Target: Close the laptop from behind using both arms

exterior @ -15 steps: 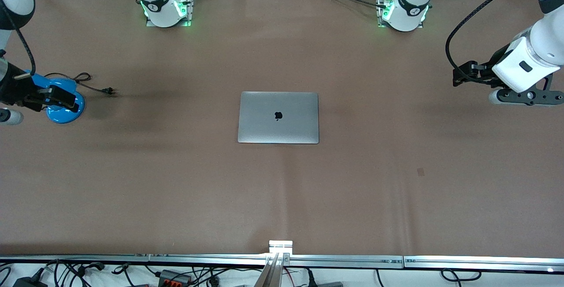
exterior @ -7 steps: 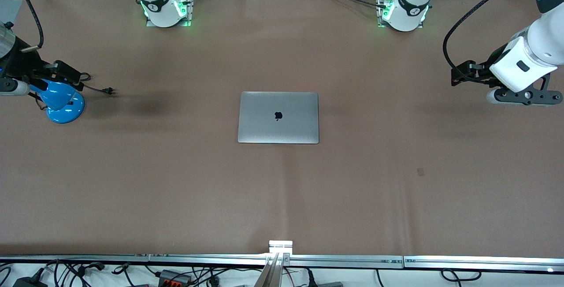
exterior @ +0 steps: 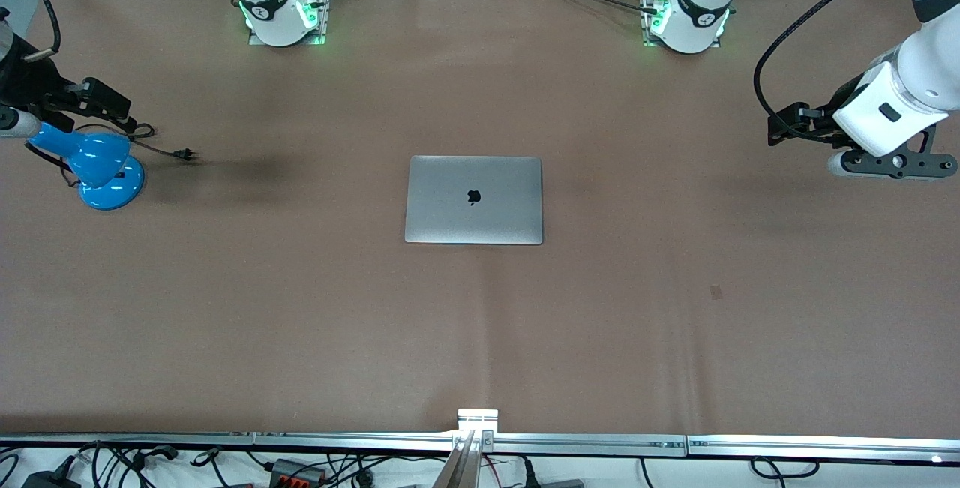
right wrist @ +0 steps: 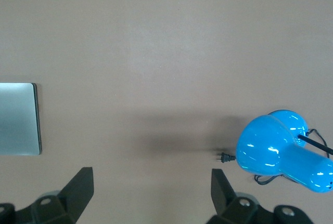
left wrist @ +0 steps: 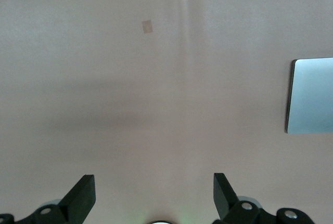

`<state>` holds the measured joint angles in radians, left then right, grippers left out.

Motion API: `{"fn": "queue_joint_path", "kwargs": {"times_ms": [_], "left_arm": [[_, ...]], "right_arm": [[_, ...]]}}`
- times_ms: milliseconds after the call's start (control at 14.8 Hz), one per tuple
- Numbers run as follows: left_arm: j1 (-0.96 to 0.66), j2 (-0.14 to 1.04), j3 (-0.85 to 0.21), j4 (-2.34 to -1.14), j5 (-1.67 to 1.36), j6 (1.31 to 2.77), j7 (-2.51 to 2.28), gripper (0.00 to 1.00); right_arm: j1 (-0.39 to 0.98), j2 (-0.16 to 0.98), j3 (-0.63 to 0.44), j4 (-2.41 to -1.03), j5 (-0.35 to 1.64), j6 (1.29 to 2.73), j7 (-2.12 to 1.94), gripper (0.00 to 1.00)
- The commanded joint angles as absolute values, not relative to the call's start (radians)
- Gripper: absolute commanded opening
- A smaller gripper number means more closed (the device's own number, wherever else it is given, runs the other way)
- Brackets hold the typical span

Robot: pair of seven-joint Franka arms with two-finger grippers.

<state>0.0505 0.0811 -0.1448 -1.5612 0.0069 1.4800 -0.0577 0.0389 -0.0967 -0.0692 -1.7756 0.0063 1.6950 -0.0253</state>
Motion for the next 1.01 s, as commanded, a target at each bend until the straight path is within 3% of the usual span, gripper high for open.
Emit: {"fn": "queue_joint_path", "kwargs": {"times_ms": [0, 946], "left_arm": [[0.055, 0.071, -0.152, -1.559, 0.020, 1.463, -0.067, 1.00], [0.055, 0.072, -0.152, -1.559, 0.020, 1.463, -0.067, 1.00]], "right_arm": [[0.020, -0.115, -0.054, -1.796, 0.003, 1.697, -0.043, 1.00], [0.023, -0.114, -0.051, -1.802, -0.009, 1.698, -0.041, 1.00]]}}
